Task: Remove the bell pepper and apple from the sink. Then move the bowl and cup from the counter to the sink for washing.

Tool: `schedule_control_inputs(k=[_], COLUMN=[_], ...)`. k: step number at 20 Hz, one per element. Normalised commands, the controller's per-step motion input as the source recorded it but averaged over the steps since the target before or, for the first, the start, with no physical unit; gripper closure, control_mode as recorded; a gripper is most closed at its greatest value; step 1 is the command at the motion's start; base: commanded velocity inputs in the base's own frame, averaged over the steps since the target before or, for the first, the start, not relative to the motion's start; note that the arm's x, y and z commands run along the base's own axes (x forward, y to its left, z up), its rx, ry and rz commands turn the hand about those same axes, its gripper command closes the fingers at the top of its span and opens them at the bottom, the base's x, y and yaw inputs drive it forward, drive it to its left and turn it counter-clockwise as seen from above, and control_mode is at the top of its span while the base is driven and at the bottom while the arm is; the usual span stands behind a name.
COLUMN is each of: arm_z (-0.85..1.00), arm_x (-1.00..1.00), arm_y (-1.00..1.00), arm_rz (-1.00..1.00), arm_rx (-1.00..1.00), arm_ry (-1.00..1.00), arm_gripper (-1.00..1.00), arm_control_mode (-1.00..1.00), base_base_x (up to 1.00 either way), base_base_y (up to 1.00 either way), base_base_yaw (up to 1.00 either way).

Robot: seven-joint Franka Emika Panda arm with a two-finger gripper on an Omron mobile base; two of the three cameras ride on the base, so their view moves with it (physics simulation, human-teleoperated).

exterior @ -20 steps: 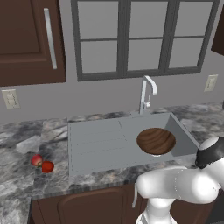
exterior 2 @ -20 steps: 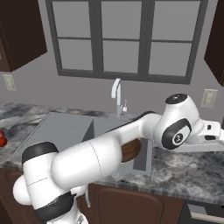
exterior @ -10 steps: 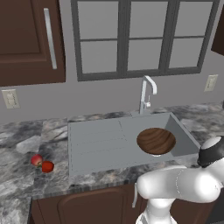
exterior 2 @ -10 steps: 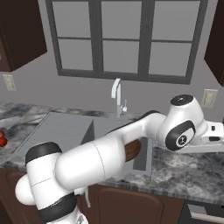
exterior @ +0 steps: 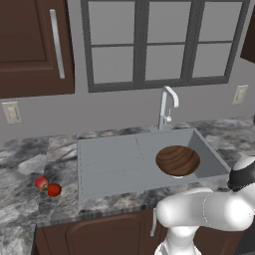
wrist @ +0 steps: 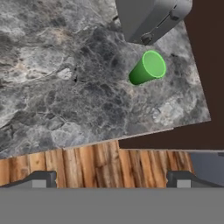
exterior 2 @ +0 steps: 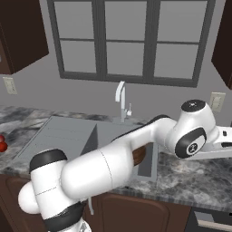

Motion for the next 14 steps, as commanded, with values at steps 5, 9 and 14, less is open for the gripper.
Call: schedule_control_inputs(k=[5, 9, 14], arm_z=[0.0, -0.03, -0.04], arm_x=[0.07, 0.06, 0.07], arm_y=[-0.02, 0.0, -0.04], arm_rz=[0.06, 0.08, 0.06], arm_rx=[0.0, 0.0, 0.0], arm_ry=[0.0, 0.0, 0.0], arm_gripper=[-1.0, -1.0, -1.0], arm_control_mode=[-1.0, -1.0, -1.0], base_base_x=[0.0, 0.0, 0.0], base_base_y=[0.0, 0.0, 0.0], base_base_yaw=[0.0, 0.0, 0.0])
